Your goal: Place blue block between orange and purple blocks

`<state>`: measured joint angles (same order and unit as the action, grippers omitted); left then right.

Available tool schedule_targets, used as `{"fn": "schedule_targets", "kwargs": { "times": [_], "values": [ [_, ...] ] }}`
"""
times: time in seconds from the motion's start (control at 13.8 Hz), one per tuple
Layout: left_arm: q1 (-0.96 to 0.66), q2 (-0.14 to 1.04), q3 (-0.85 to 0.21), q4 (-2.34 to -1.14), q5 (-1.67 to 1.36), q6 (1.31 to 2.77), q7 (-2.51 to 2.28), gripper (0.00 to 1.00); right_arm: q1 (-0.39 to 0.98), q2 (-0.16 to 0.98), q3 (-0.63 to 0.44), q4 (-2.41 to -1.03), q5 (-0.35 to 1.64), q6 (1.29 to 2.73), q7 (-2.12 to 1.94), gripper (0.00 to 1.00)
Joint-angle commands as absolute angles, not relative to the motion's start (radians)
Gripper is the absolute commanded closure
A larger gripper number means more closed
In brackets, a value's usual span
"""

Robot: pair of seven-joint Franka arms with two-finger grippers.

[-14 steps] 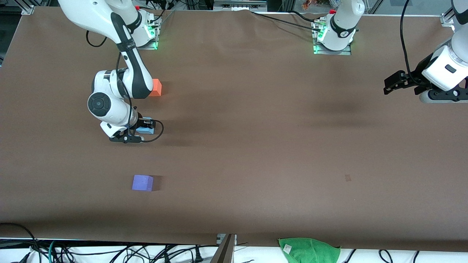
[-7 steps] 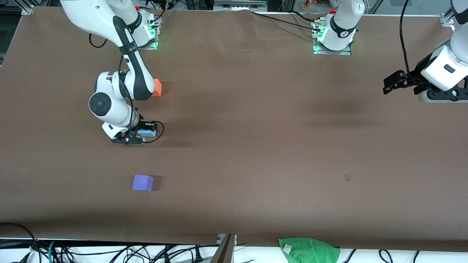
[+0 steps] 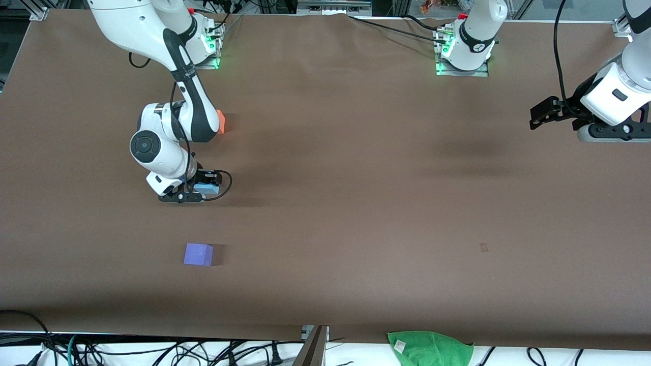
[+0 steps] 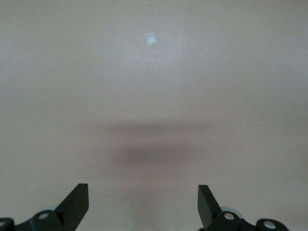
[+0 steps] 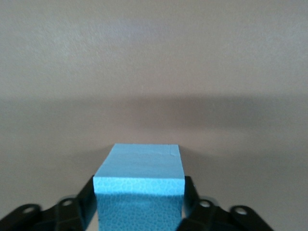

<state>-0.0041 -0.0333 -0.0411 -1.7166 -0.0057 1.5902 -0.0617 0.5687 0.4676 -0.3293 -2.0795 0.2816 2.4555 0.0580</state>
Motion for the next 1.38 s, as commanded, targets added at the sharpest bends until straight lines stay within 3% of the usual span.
{"fn": "schedule_targets", "kwargs": {
  "times": [0.0,0.43,0.58,0.8,1.01,1.16,1.3],
  "values": [
    [-0.008,-0.038,-0.041,-1.701,0.015,1.568,-0.044,0.00,0.577,0.404,-0.330,-2.086,0.313,2.451,0.089,0.00],
    [-0.006,-0.038,-0.040,-1.701,0.015,1.566,-0.044,0.00,0.586,0.198,-0.347,-2.028,0.279,2.260,0.132,0.00],
    [-0.006,-0.038,-0.040,-1.701,0.015,1.563,-0.043,0.00,0.584,0.134,-0.365,-1.976,0.157,2.202,0.130,0.00],
    [-0.006,-0.038,-0.040,-1.701,0.015,1.554,-0.043,0.00,0.584,0.074,-0.371,-1.841,0.107,1.972,0.140,0.00],
    [-0.006,-0.040,-0.040,-1.701,0.015,1.551,-0.041,0.00,0.581,-0.024,-0.403,-1.824,0.097,1.872,0.127,0.00],
    [-0.006,-0.040,-0.041,-1.701,0.015,1.549,-0.043,0.00,0.578,-0.035,-0.440,-1.732,0.094,1.752,0.091,0.00],
    [-0.006,-0.040,-0.041,-1.700,0.015,1.546,-0.043,0.00,0.527,0.024,-0.443,-1.652,0.106,1.720,0.080,0.00]
  ]
}}
